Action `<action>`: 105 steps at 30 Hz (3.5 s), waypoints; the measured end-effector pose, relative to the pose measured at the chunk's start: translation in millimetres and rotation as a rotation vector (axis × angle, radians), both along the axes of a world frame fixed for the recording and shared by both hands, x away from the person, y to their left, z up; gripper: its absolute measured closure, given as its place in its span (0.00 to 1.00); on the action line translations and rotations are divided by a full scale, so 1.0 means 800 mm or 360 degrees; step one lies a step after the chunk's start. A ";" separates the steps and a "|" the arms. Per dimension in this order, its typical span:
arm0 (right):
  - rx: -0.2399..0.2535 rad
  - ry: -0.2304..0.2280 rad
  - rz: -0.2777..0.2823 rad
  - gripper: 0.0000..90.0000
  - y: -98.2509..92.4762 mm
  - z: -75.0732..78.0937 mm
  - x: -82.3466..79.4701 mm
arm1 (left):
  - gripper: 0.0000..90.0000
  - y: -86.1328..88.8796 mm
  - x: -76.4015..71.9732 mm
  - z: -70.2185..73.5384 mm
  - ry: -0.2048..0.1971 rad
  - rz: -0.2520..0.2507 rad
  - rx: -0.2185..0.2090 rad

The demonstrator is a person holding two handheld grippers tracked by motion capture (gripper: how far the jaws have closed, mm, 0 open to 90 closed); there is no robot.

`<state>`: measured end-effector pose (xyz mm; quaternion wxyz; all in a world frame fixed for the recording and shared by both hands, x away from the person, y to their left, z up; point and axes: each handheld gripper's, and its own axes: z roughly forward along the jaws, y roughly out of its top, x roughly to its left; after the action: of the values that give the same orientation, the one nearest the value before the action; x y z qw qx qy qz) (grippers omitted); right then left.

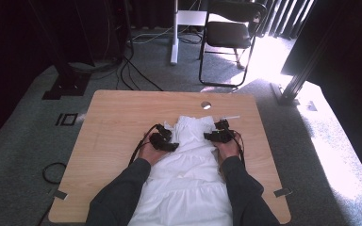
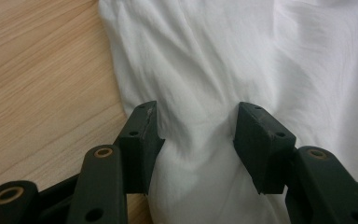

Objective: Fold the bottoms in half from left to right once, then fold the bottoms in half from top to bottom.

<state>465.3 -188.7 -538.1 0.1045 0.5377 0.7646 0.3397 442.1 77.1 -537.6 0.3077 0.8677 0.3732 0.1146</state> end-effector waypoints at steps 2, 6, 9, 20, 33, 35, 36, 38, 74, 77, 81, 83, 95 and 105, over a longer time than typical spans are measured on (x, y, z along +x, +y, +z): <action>-0.0061 -0.0033 0.0020 0.93 0.002 0.003 -0.002 | 0.55 0.000 0.000 0.000 0.0001 0.0001 -0.0005; -0.0102 -0.0247 -0.0029 0.98 -0.003 0.028 -0.010 | 0.54 0.000 -0.002 -0.001 -0.0001 -0.0003 -0.0023; -0.0130 -0.0450 -0.0061 0.97 -0.006 0.039 -0.014 | 0.53 0.000 -0.003 -0.002 0.0005 -0.0012 -0.0051; -0.0176 -0.0232 -0.0063 0.77 -0.005 -0.013 0.001 | 0.59 0.003 -0.015 -0.003 -0.0029 -0.0022 -0.0018; -0.0082 -0.0193 0.0038 0.78 0.020 -0.015 -0.048 | 0.61 0.042 -0.080 -0.003 0.0045 -0.0031 -0.0099; -0.0086 -0.0193 0.0067 0.78 0.027 -0.015 -0.054 | 0.62 0.049 -0.088 -0.003 0.0083 -0.0031 -0.0120; -0.0088 -0.0195 0.0080 0.78 0.030 -0.015 -0.057 | 0.62 0.052 -0.092 -0.002 0.0102 -0.0040 -0.0121; -0.0092 -0.0203 0.0105 0.78 0.037 -0.015 -0.063 | 0.61 0.058 -0.097 0.001 0.0102 -0.0039 -0.0096; -0.0020 -0.0187 0.0134 0.64 0.034 -0.014 -0.053 | 0.44 0.022 0.010 -0.007 -0.0053 0.0154 -0.0082; 0.0012 -0.0268 0.0099 0.56 0.026 -0.007 -0.050 | 0.49 0.021 0.010 -0.007 -0.0058 0.0158 -0.0068; -0.0032 -0.0272 0.0195 0.31 0.028 0.002 -0.036 | 0.51 0.022 0.012 -0.006 -0.0046 0.0159 -0.0089; -0.0067 -0.0216 0.0235 0.26 0.032 -0.001 -0.027 | 0.51 0.023 0.012 -0.006 -0.0036 0.0165 -0.0109; -0.0124 -0.0189 0.0293 0.12 0.039 -0.019 -0.012 | 0.50 0.031 0.013 -0.009 -0.0011 0.0149 -0.0219; -0.0128 -0.0205 0.0317 0.67 0.038 -0.012 -0.006 | 0.43 0.017 0.009 -0.009 -0.0056 0.0085 -0.0106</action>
<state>460.3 -158.3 -548.0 0.1406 0.4314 0.8190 0.3513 449.2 90.8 -544.5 0.3397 0.8445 0.3945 0.1255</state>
